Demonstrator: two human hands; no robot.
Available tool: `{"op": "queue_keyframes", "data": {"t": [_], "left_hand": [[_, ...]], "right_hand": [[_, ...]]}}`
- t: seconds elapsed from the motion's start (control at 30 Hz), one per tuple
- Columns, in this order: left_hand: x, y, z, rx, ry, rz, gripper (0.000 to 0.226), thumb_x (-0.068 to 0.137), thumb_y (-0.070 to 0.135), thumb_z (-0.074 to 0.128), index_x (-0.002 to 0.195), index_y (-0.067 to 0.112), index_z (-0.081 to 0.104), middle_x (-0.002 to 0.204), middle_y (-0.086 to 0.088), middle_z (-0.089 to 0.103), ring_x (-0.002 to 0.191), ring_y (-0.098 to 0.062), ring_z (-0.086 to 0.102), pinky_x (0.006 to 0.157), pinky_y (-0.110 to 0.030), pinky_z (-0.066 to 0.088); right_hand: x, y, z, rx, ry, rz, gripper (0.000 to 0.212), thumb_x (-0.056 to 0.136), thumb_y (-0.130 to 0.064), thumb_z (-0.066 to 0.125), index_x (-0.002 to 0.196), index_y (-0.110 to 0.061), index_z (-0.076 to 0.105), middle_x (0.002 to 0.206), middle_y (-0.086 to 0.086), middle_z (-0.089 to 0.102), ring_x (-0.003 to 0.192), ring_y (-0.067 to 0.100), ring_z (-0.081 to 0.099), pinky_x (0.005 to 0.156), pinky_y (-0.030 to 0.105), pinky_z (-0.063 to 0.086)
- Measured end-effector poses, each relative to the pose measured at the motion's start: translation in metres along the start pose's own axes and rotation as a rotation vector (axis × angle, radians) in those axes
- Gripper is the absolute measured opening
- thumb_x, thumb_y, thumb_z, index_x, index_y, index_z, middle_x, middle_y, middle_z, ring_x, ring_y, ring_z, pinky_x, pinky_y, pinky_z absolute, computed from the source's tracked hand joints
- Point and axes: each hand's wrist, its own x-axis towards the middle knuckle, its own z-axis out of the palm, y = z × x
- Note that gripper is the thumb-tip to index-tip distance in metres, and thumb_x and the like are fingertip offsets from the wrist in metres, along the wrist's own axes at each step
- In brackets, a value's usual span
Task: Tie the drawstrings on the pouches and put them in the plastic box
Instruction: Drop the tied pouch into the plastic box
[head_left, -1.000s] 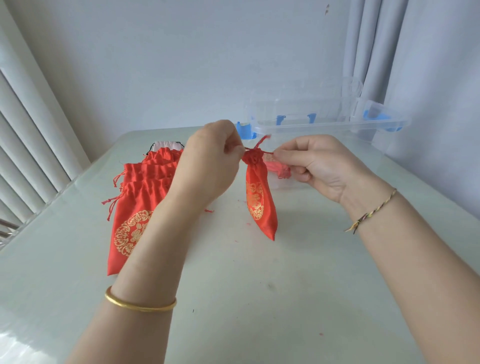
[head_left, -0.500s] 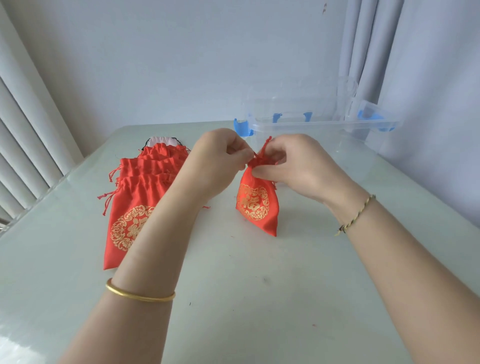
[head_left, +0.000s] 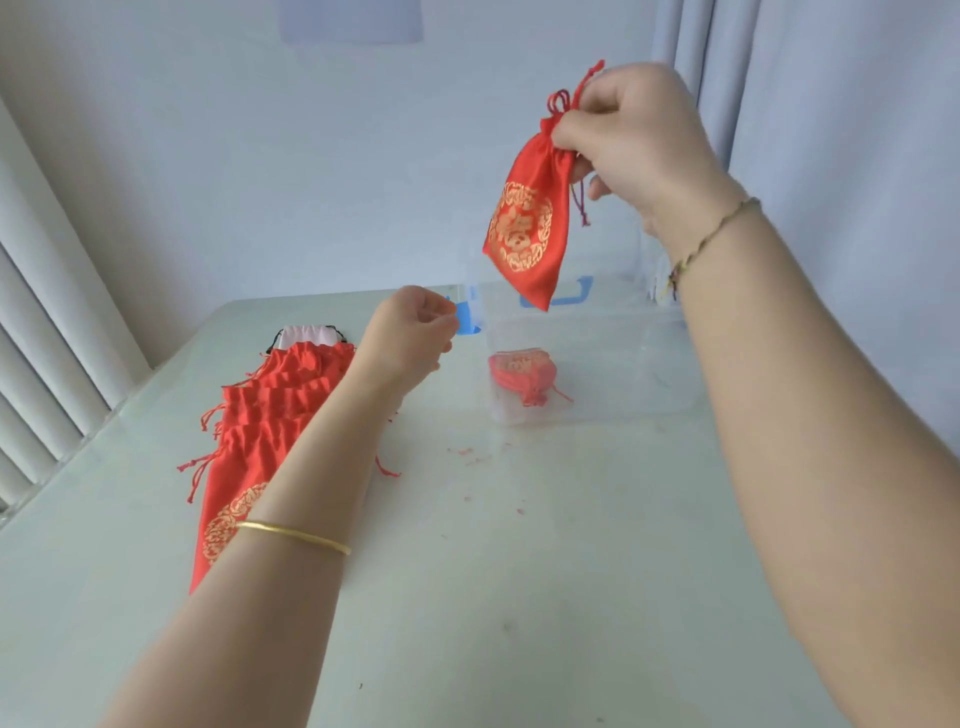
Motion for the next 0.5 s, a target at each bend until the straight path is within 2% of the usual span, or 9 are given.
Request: {"op": "queue_keyframes", "data": {"t": [0.07,0.13,0.17,0.23,0.3,0.4,0.5], "left_hand": [[0.007,-0.002,0.002,0.004,-0.007,-0.021,0.024,0.089,0.008,0.046,0.111,0.007,0.054,0.089,-0.002,0.057,0.072,-0.008,0.056,0.062,-0.023,0.047],[0.014,-0.005,0.003,0.010,-0.011,-0.035,0.025,0.090,0.008,0.045,0.113,0.007,0.054,0.091,-0.002,0.058,0.074,-0.010,0.056,0.063,-0.023,0.048],[0.017,-0.006,0.003,0.013,-0.014,-0.040,0.025,0.090,0.008,0.045,0.113,0.007,0.054,0.093,-0.004,0.059,0.076,-0.012,0.057,0.063,-0.023,0.048],[0.022,-0.010,0.003,0.019,-0.021,-0.050,0.025,0.090,0.008,0.045,0.114,0.006,0.054,0.095,-0.006,0.059,0.078,-0.013,0.057,0.063,-0.023,0.048],[0.027,-0.014,0.002,0.018,-0.019,-0.057,0.025,0.090,0.008,0.045,0.113,0.007,0.054,0.089,-0.002,0.058,0.075,-0.011,0.057,0.063,-0.023,0.048],[0.033,-0.019,0.001,0.015,-0.008,-0.061,0.023,0.090,0.008,0.046,0.111,0.007,0.055,0.082,0.002,0.056,0.074,-0.011,0.057,0.062,-0.023,0.048],[0.038,-0.023,-0.001,0.019,0.008,-0.067,0.022,0.090,0.009,0.047,0.110,0.008,0.055,0.082,0.003,0.056,0.075,-0.011,0.057,0.063,-0.024,0.048]], "right_hand": [[0.017,0.008,0.007,-0.134,-0.025,-0.035,0.027,0.076,-0.009,0.053,0.084,0.017,0.057,0.069,0.020,0.052,0.049,0.015,0.052,0.043,0.025,0.039],[0.031,0.018,0.019,-0.284,-0.162,-0.015,0.026,0.079,-0.008,0.051,0.091,0.014,0.061,0.073,0.027,0.056,0.048,0.017,0.051,0.033,0.015,0.033],[0.035,0.025,0.026,-0.356,-0.262,0.018,0.025,0.080,-0.006,0.051,0.093,0.012,0.063,0.074,0.027,0.058,0.053,0.024,0.055,0.033,0.014,0.038],[0.042,0.043,0.040,-0.484,-0.454,0.102,0.024,0.082,-0.002,0.051,0.098,0.010,0.064,0.079,0.023,0.062,0.069,0.035,0.064,0.055,0.027,0.054],[0.045,0.061,0.053,-0.541,-0.568,0.162,0.024,0.083,0.002,0.051,0.101,0.009,0.064,0.088,0.023,0.067,0.076,0.036,0.067,0.072,0.039,0.055],[0.047,0.074,0.064,-0.561,-0.587,0.124,0.025,0.082,0.004,0.049,0.100,0.002,0.067,0.098,0.020,0.069,0.076,0.031,0.067,0.079,0.037,0.055],[0.048,0.075,0.070,-0.628,-0.545,0.000,0.026,0.080,0.004,0.055,0.101,-0.004,0.069,0.091,0.013,0.068,0.064,0.020,0.058,0.077,0.032,0.054]]}}
